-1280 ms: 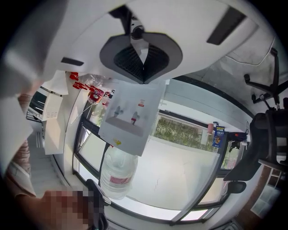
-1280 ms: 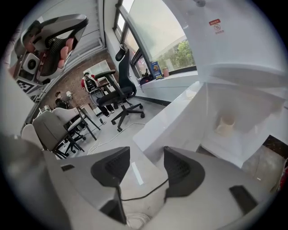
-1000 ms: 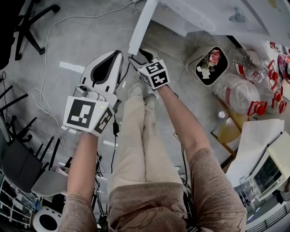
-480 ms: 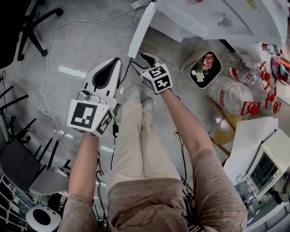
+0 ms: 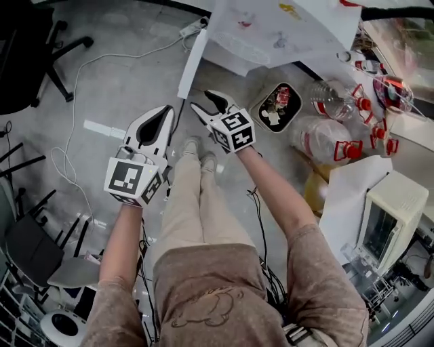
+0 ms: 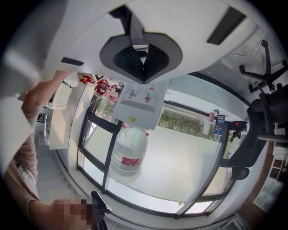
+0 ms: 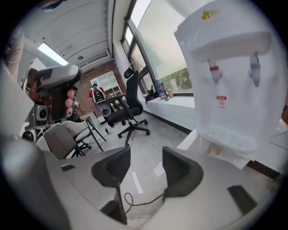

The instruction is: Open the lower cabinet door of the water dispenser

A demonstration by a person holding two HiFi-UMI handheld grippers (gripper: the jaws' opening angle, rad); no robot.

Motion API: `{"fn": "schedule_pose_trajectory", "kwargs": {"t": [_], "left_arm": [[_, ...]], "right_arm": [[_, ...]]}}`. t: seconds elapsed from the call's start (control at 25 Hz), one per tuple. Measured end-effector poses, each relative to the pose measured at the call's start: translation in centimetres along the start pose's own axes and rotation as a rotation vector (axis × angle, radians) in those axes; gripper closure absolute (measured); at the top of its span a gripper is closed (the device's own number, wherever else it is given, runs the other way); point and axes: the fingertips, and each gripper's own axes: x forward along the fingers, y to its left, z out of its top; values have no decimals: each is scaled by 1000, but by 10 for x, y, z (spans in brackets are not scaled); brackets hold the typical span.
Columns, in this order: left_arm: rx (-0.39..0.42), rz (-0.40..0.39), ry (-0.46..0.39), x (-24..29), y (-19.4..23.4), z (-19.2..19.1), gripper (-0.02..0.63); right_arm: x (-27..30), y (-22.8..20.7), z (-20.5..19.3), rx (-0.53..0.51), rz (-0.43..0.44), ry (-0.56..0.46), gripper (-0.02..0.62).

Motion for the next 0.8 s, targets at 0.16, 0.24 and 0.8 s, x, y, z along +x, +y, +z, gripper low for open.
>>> {"fn": "schedule_pose_trajectory", "kwargs": {"t": [0.16,0.24,0.8], "left_arm": [[-46,-53,-9,-18,-30,40,589],[-48,-87,-15,-25,-48,62,589],[41,-354,-18,-81,-172,177,589]], "right_arm": [[-55,16,53,1,-13,-67,375],[-86,24,78,8,-30,-97,376],[-290,101,204,-33,-117,-328,394]]}}
